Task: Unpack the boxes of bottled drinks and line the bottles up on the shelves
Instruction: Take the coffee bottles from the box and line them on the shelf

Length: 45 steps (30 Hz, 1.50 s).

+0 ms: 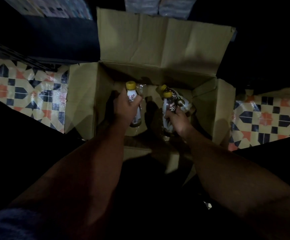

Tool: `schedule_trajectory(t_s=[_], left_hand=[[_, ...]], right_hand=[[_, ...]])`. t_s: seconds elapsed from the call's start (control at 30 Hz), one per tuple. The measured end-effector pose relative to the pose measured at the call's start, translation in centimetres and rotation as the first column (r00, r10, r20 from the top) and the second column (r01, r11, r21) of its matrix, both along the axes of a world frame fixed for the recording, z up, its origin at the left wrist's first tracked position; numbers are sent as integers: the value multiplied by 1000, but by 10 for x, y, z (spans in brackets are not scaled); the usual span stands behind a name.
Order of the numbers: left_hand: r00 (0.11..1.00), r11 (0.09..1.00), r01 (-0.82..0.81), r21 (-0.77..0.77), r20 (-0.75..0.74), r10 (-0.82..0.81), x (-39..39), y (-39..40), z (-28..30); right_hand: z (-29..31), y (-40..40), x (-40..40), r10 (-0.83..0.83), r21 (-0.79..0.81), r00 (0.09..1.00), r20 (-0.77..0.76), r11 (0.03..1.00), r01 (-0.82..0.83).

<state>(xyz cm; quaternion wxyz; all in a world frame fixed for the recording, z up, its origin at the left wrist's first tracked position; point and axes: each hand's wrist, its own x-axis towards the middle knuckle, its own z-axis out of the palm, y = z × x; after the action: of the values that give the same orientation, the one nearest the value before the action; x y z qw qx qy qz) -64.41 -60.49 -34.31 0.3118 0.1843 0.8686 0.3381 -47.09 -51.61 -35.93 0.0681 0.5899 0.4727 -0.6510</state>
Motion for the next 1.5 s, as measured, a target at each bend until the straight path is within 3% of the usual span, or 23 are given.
schedule_trajectory(t_s=[0.2,0.37,0.5,0.67,0.97,1.13,1.27,1.5], left_hand=[[988,992,39,118,146,-57,8,6,28],[982,977,-26,213,187,-15,9,18,100],[988,955,-26,295,152,-21,7,24,207],[997,904,2,428,67,-34,-2,28,371],[976,715,121,688,-214,41,-29,13,664],[959,594,161,789,-267,95,-49,11,783],[936,516,221,827,-328,126,-71,26,842],[935,527,183,830,-312,167,-102,59,857]], right_hand=[[42,-1,-14,15,92,993,-120,996,-4],[118,9,-33,-10,189,978,-207,981,50],[219,13,-41,54,285,960,-275,958,28],[375,16,-58,59,422,916,-398,898,126],[669,24,-101,303,560,718,-627,816,144],[797,31,-123,458,624,561,-690,769,139],[858,39,-140,498,643,503,-706,749,161],[863,53,-168,354,636,649,-674,725,265]])
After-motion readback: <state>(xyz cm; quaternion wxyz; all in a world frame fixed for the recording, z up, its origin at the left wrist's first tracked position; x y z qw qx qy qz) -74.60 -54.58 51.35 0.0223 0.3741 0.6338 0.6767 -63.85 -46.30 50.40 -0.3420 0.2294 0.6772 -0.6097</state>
